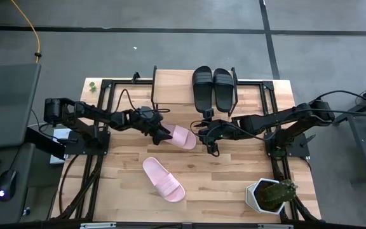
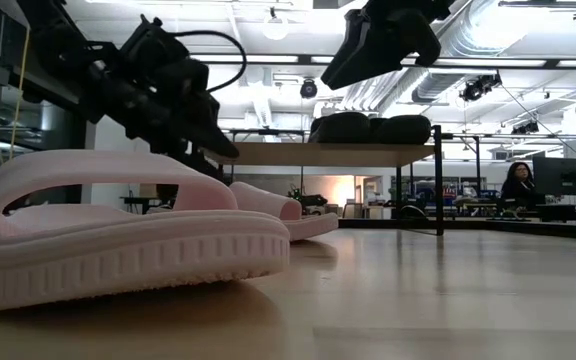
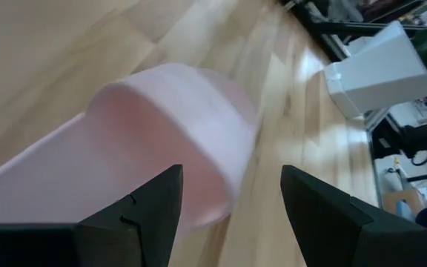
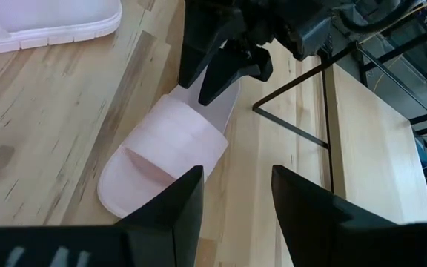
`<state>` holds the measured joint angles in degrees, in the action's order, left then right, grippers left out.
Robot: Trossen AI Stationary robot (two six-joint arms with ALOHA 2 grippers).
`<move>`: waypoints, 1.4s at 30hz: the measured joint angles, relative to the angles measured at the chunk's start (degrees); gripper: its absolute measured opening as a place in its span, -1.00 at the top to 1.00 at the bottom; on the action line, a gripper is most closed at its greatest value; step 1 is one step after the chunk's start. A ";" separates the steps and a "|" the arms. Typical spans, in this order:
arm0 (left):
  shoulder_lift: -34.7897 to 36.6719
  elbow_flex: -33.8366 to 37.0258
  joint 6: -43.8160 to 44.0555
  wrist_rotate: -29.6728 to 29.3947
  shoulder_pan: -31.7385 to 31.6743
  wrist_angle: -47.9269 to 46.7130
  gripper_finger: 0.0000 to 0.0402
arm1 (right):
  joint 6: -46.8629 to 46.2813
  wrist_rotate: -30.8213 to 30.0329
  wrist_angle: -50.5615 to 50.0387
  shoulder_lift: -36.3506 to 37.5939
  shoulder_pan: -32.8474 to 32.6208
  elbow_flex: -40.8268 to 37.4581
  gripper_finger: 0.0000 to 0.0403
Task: Pick and place slides into the shelf
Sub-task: Put the top pink slipper on the shelf
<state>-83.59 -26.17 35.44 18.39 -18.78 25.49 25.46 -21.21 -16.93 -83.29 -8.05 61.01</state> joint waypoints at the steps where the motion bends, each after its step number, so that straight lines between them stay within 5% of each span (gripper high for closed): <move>1: 0.00 0.00 0.12 -0.02 0.44 0.64 -0.08 | 0.00 0.00 0.00 0.00 0.00 0.00 0.25; 21: -2.96 0.00 1.05 -3.52 2.31 2.46 -0.08 | -0.13 0.26 0.26 0.02 0.02 0.00 0.25; 29: -8.37 -0.10 2.58 0.06 2.36 10.50 -0.08 | -0.57 0.33 0.48 0.02 0.02 0.00 0.25; 42: -8.68 -2.08 2.51 0.08 3.02 9.91 -0.08 | -0.57 0.36 0.47 0.02 0.01 -0.02 0.25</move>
<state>-92.27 -28.25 37.95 18.48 -15.76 35.40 24.88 -20.85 -16.46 -83.26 -8.04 60.99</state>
